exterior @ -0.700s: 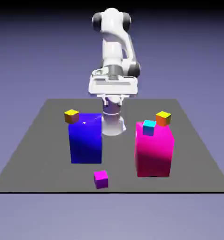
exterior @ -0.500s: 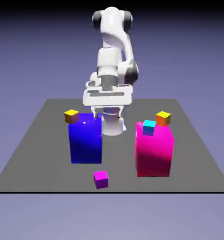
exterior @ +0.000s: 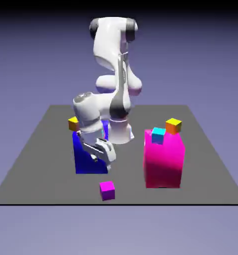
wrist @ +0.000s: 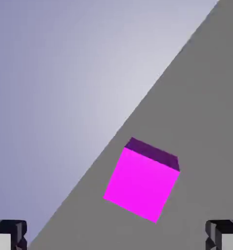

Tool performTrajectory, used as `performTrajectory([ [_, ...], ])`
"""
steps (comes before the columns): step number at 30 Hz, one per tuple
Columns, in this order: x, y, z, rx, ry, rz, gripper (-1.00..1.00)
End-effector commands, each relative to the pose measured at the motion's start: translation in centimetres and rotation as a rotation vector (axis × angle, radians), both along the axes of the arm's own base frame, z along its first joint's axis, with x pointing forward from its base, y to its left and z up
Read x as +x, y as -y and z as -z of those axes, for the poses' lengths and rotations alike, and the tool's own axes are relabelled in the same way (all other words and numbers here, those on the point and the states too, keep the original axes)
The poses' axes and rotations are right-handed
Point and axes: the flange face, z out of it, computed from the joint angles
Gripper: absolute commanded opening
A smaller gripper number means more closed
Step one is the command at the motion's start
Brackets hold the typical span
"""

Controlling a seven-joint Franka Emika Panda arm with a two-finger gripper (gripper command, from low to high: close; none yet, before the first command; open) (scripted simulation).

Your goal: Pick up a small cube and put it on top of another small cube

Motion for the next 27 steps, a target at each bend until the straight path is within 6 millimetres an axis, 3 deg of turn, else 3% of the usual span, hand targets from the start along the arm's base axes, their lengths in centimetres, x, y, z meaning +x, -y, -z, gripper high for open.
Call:
performTrajectory([
  [1,0.2,0.4,1.2,0.031,-0.041,0.042,0.00],
  [5,0.7,1.7,6.0,0.156,-0.206,0.208,0.00],
  [7,0.7,1.7,6.3,0.162,-0.214,0.216,0.00],
  [10,0.2,-0.2,11.7,0.163,-0.214,0.216,0.00],
  [11,0.1,-0.6,12.6,0.162,-0.214,0.216,0.00],
  [12,0.1,-0.6,12.6,0.162,-0.214,0.216,-1.00],
  [13,0.1,-0.6,12.6,0.162,-0.214,0.216,-1.00],
  [16,0.7,1.4,7.3,0.163,-0.214,0.216,-1.00],
  [19,-0.1,3.5,2.3,0.134,-0.203,0.094,-1.00],
  [23,-2.3,6.2,-4.3,0.093,-0.201,-0.086,-1.00],
  [27,-5.9,8.9,-10.6,0.067,-0.213,-0.242,-1.00],
])
